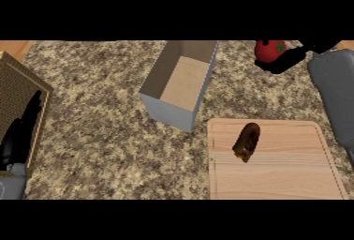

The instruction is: Pick the tomato from the cutting board and place it in the cardboard box

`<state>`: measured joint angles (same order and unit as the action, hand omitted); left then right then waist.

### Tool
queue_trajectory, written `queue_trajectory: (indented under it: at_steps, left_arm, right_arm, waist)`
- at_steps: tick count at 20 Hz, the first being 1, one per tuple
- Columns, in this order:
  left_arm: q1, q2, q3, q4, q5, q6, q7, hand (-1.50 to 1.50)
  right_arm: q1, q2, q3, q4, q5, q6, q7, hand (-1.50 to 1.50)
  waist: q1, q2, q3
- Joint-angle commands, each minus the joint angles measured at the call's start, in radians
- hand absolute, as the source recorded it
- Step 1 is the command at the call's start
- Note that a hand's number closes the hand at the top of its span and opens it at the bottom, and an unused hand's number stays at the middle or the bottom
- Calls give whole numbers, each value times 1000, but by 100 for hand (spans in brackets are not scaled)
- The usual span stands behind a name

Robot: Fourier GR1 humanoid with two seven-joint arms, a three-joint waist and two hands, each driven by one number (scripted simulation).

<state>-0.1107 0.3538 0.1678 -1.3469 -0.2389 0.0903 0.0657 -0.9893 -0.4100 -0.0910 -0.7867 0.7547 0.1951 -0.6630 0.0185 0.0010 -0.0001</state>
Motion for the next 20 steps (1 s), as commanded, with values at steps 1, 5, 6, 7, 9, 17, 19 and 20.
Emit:
queue_trajectory:
  at_steps: [1, 5, 6, 7, 9, 17, 19, 20]
  left_arm:
    - [3, -17, 5, 76, -8, 10, -69, 0]
    - [-31, 13, 19, 57, 2, -22, -32, 0]
    - [-38, -11, 16, 106, -12, 10, -63, 0]
    - [-12, -15, 2, 34, -15, 6, -26, 0]
    - [-14, -2, 14, 40, -10, -5, -27, 0]
    - [-25, -22, 0, 31, -31, 10, -32, 0]
    - [-16, 3, 17, 16, -15, -16, -23, 0]
    - [-16, -3, 9, -27, -11, -22, 11, 0]
  right_arm:
    - [-96, 91, -7, 3, -44, 69, 90, 150]
    - [-150, 164, -28, 41, -69, 74, 196, 150]
    - [-209, 199, -30, 43, -75, 84, 259, 150]
    - [-178, 246, -19, 84, -53, 11, 259, 150]
    - [-240, 244, -39, 105, -80, 75, 318, 150]
    - [-362, 356, -51, 329, -58, -34, 348, 150]
    - [-388, 365, -67, 377, -54, -81, 367, 150]
    - [-391, 373, -61, 407, -42, -100, 356, 150]
  waist:
    - [-7, 1, -1]
    - [-7, 2, -1]
    - [-8, 2, -1]
    - [3, 3, 0]
    - [1, 2, 0]
    - [17, 10, -1]
    - [24, 11, -1]
    - [31, 13, 0]
